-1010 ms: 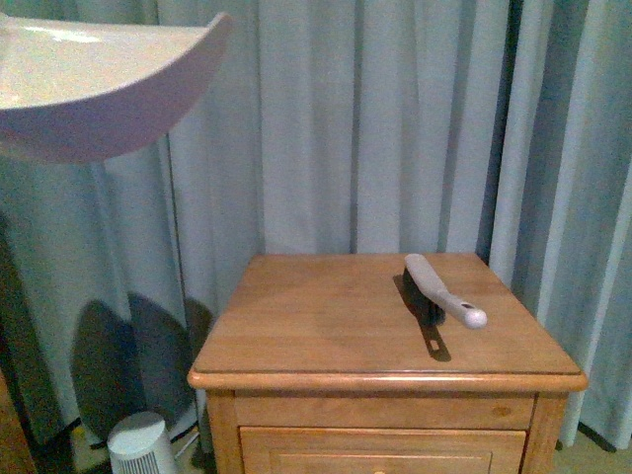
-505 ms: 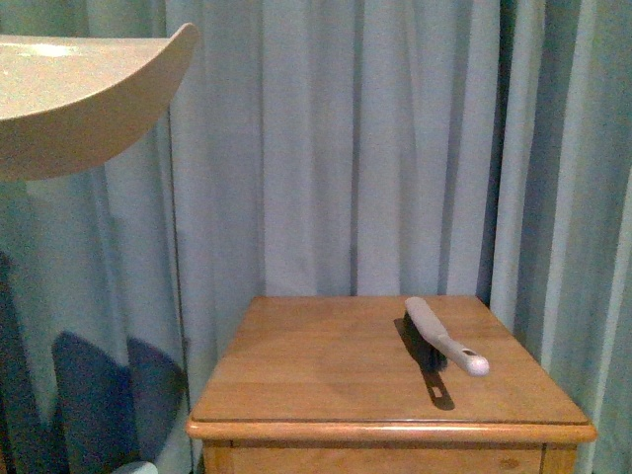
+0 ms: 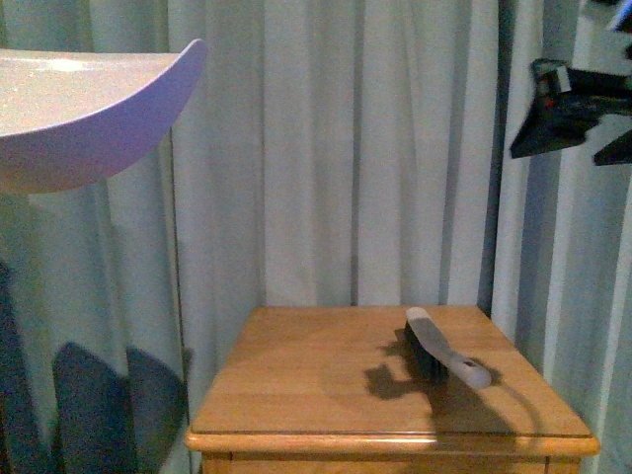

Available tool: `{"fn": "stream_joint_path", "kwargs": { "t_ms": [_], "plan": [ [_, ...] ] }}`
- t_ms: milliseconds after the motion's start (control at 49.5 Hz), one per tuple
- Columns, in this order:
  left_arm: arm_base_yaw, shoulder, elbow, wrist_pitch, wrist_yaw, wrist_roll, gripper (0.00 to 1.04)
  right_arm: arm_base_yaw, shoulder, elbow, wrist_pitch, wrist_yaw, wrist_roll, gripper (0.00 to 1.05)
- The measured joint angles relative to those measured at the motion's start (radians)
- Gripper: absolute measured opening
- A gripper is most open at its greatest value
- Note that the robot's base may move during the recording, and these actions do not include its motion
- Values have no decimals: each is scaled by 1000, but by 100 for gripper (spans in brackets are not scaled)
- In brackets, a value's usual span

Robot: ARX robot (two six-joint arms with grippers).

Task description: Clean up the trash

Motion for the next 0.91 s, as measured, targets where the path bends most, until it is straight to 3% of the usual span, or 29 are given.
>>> {"fn": "stream_joint_path", "kwargs": {
  "t_ms": [283, 586, 909],
  "plan": [
    [0, 0, 0, 0, 0, 0, 25, 122, 423, 331, -141, 182, 145, 97],
    [0, 0, 0, 0, 0, 0, 25, 145, 591, 386, -188, 199, 218, 97],
    [0, 0, 0, 0, 0, 0, 25, 130, 640, 348, -143, 204, 268, 97]
  ]
}}
